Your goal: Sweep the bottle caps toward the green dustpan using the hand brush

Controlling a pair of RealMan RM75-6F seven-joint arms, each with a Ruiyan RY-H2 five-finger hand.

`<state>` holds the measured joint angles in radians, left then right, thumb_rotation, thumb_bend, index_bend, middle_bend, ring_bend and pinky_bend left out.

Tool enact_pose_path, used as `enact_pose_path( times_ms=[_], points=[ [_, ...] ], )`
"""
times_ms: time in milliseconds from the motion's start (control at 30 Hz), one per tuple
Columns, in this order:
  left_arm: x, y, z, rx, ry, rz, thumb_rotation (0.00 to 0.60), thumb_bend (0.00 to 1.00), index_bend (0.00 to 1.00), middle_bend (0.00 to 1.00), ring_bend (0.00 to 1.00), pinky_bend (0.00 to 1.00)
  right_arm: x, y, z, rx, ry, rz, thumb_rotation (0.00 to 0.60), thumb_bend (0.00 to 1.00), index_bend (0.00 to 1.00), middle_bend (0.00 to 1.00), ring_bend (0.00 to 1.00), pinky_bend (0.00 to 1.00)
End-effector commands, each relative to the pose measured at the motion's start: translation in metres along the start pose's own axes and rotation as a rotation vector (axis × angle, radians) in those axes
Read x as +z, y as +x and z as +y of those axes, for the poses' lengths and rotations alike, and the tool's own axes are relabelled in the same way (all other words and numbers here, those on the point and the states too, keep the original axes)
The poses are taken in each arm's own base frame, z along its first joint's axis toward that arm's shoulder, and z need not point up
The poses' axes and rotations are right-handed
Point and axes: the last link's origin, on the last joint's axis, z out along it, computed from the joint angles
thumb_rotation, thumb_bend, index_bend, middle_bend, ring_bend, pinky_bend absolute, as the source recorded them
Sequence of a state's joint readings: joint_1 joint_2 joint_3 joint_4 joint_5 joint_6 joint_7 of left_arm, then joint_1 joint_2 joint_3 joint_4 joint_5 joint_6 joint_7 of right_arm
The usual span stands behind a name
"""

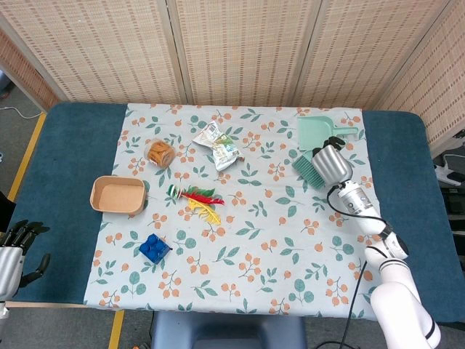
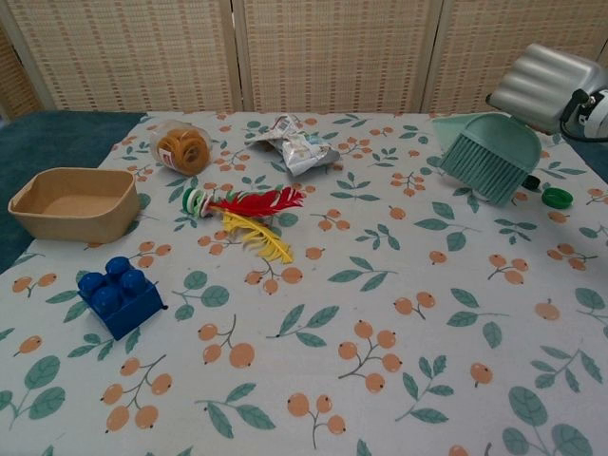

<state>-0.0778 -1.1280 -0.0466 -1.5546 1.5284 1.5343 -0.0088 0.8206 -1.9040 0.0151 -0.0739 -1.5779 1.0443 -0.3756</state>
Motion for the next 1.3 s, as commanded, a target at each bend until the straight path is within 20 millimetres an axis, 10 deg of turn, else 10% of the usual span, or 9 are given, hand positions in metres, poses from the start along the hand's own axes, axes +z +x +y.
enact_pose_path(
  times_ms=[33,467,967,1300],
  points=[
    [0.0,0.0,0.0,-0.002,-0.001,0.001,0.6,0.37,0.27,0.21,0.13,0.36,0.001,0.001,-0.002,0.006,0.003,-0.001,0.6,1.0,0.73,0.68,0.55,0.52],
    [0.0,0.001,0.0,-0.003,-0.003,0.003,0.6,0.38,0.27,0.21,0.13,0.36,-0.009,-0.018,-0.011,-0.209,0.139,-0.059,0.6,1.0,0.73,0.68,0.55,0.52],
    [-0.001,0.0,0.001,0.004,-0.001,-0.002,0.6,0.38,0.27,0.21,0.13,0.36,-0.029,-0.053,0.027,-0.389,0.148,-0.162,0.6,1.0,0.73,0.68,0.55,0.52],
    [-0.001,-0.001,0.001,0.009,-0.001,-0.007,0.6,0.38,0.27,0.21,0.13,0.36,-0.028,-0.041,0.034,-0.171,-0.019,-0.12,0.6,1.0,0.73,0.68,0.55,0.52]
  ],
)
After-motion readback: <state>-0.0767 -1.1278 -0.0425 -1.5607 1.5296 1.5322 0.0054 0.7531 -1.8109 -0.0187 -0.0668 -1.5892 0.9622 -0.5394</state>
